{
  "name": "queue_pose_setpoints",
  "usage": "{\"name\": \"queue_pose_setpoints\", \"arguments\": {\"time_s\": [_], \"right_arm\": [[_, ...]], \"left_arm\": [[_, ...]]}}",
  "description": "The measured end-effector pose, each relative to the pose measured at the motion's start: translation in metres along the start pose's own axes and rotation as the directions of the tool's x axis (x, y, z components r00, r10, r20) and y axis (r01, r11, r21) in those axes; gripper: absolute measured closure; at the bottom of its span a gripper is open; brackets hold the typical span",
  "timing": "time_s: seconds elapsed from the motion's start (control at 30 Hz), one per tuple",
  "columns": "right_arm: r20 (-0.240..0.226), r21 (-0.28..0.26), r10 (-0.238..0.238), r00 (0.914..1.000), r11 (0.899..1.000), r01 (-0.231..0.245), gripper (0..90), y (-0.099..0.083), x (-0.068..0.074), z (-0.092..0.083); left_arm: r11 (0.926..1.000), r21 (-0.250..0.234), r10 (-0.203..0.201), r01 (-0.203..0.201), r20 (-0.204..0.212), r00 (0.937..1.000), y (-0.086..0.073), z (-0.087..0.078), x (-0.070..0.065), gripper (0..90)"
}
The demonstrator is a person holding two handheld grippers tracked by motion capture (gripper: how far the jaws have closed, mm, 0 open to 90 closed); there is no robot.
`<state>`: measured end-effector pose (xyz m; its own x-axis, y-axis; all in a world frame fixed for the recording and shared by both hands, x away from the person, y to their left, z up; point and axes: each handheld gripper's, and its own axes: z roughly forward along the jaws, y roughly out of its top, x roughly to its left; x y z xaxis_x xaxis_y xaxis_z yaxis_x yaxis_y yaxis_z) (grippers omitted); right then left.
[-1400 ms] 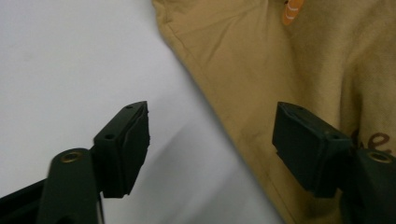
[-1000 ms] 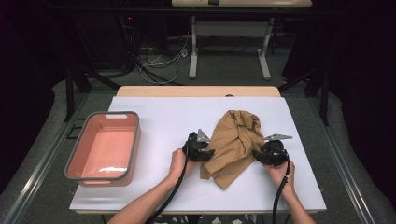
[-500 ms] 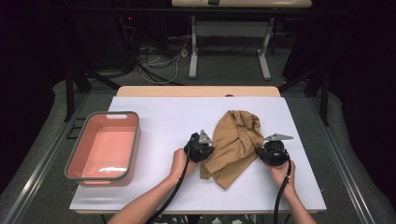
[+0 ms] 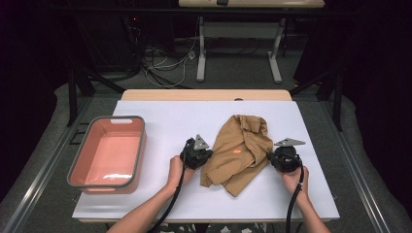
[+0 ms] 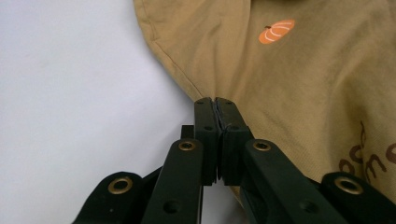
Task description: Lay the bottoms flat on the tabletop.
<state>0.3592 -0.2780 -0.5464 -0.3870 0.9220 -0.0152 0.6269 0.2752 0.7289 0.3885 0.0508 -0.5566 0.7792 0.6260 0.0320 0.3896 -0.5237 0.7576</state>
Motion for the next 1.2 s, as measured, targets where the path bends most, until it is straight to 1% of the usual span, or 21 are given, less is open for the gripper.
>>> {"name": "queue_pose_setpoints", "arguments": {"time_s": [0.07, 0.2, 0.23, 0.37, 0.4, 0.43, 0.47, 0.53, 0.6, 0.63, 0.7, 0.77, 0.8, 0.83, 0.87, 0.93, 1.0, 1.07, 1.1, 1.13, 1.2], "right_arm": [[-0.003, -0.001, 0.0, 1.0, 1.0, 0.0, 88.4, 0.0, 0.001, 0.0], [-0.001, 0.001, 0.004, 1.0, 1.0, -0.004, 88.3, 0.001, 0.003, 0.0], [-0.001, -0.003, -0.006, 1.0, 1.0, 0.006, 88.3, 0.001, 0.002, 0.001], [-0.004, -0.007, -0.012, 0.9999, 1.0, 0.012, 88.2, 0.002, 0.004, 0.001], [0.0, -0.004, -0.016, 0.9999, 1.0, 0.016, 88.1, 0.002, 0.005, 0.001], [-0.002, -0.007, -0.01, 0.9999, 1.0, 0.01, 88.1, 0.002, 0.006, 0.001], [-0.009, -0.008, -0.009, 0.9999, 1.0, 0.009, 88.0, 0.003, 0.007, 0.001], [-0.004, -0.008, -0.022, 0.9997, 1.0, 0.022, 88.0, 0.003, 0.008, 0.002], [-0.002, -0.009, -0.024, 0.9997, 1.0, 0.024, 87.8, 0.003, 0.01, 0.002], [0.0, -0.007, -0.025, 0.9997, 1.0, 0.025, 87.7, 0.004, 0.01, 0.003], [-0.002, -0.005, -0.037, 0.9993, 0.999, 0.037, 87.4, 0.003, 0.011, 0.003], [-0.009, -0.001, -0.028, 0.9996, 1.0, 0.028, 86.9, 0.004, 0.012, 0.004], [-0.012, -0.003, -0.039, 0.9992, 0.999, 0.039, 86.0, 0.004, 0.013, 0.005], [-0.018, -0.003, -0.04, 0.999, 0.999, 0.04, 85.3, 0.004, 0.013, 0.006], [-0.015, 0.002, -0.051, 0.9986, 0.999, 0.051, 84.9, 0.004, 0.012, 0.006], [-0.017, 0.003, -0.043, 0.9989, 0.999, 0.043, 82.3, 0.004, 0.014, 0.006], [-0.018, 0.005, -0.05, 0.9986, 0.999, 0.05, 78.3, 0.005, 0.015, 0.005], [-0.017, -0.002, -0.056, 0.9983, 0.998, 0.056, 72.5, 0.006, 0.017, 0.002], [-0.014, 0.001, -0.072, 0.9973, 0.997, 0.072, 70.6, 0.007, 0.017, 0.001], [-0.015, -0.003, -0.069, 0.9975, 0.998, 0.069, 68.1, 0.008, 0.019, 0.0], [-0.016, -0.013, -0.066, 0.9977, 0.998, 0.066, 63.5, 0.01, 0.021, -0.004]], "left_arm": [[1.0, -0.004, -0.002, 0.002, -0.014, 0.9999, -0.004, -0.004, 0.002, 88.4], [0.9999, -0.006, -0.011, 0.011, -0.028, 0.9996, -0.012, -0.013, 0.005, 88.4], [0.9999, -0.007, -0.009, 0.009, -0.031, 0.9995, -0.014, -0.015, 0.005, 88.4], [1.0, -0.004, -0.008, 0.008, -0.047, 0.9989, -0.022, -0.023, 0.006, 88.4], [1.0, 0.001, -0.009, 0.009, -0.048, 0.9988, -0.023, -0.025, 0.006, 88.4], [0.9999, -0.001, -0.011, 0.011, -0.052, 0.9986, -0.024, -0.027, 0.007, 88.3], [0.9999, 0.001, -0.011, 0.011, -0.058, 0.9983, -0.025, -0.028, 0.007, 88.3], [0.9999, 0.001, -0.016, 0.016, -0.069, 0.9975, -0.027, -0.033, 0.008, 88.3], [0.9998, -0.003, -0.02, 0.02, -0.074, 0.997, -0.029, -0.036, 0.009, 88.3], [0.9998, 0.005, -0.018, 0.018, -0.082, 0.9965, -0.03, -0.038, 0.009, 88.3], [0.9998, 0.012, -0.017, 0.018, -0.085, 0.9963, -0.033, -0.04, 0.008, 88.3], [0.9997, 0.022, -0.009, 0.011, -0.087, 0.9962, -0.037, -0.043, 0.007, 88.3], [0.9995, 0.026, -0.014, 0.017, -0.082, 0.9965, -0.038, -0.044, 0.007, 88.3], [0.9996, 0.026, -0.01, 0.012, -0.084, 0.9964, -0.04, -0.046, 0.007, 88.2], [0.9996, 0.026, -0.012, 0.014, -0.083, 0.9965, -0.041, -0.047, 0.007, 88.3], [0.9995, 0.029, -0.013, 0.016, -0.079, 0.9967, -0.043, -0.05, 0.008, 88.2], [0.9993, 0.029, -0.023, 0.025, -0.072, 0.9972, -0.043, -0.051, 0.009, 87.9], [0.9995, 0.027, -0.018, 0.019, -0.062, 0.998, -0.042, -0.051, 0.011, 87.3], [0.9992, 0.028, -0.026, 0.028, -0.06, 0.9978, -0.041, -0.051, 0.011, 86.1], [0.9993, 0.019, -0.032, 0.033, -0.059, 0.9977, -0.04, -0.05, 0.012, 83.5], [0.9989, 0.017, -0.042, 0.044, -0.063, 0.9971, -0.037, -0.049, 0.014, 76.3]]}}
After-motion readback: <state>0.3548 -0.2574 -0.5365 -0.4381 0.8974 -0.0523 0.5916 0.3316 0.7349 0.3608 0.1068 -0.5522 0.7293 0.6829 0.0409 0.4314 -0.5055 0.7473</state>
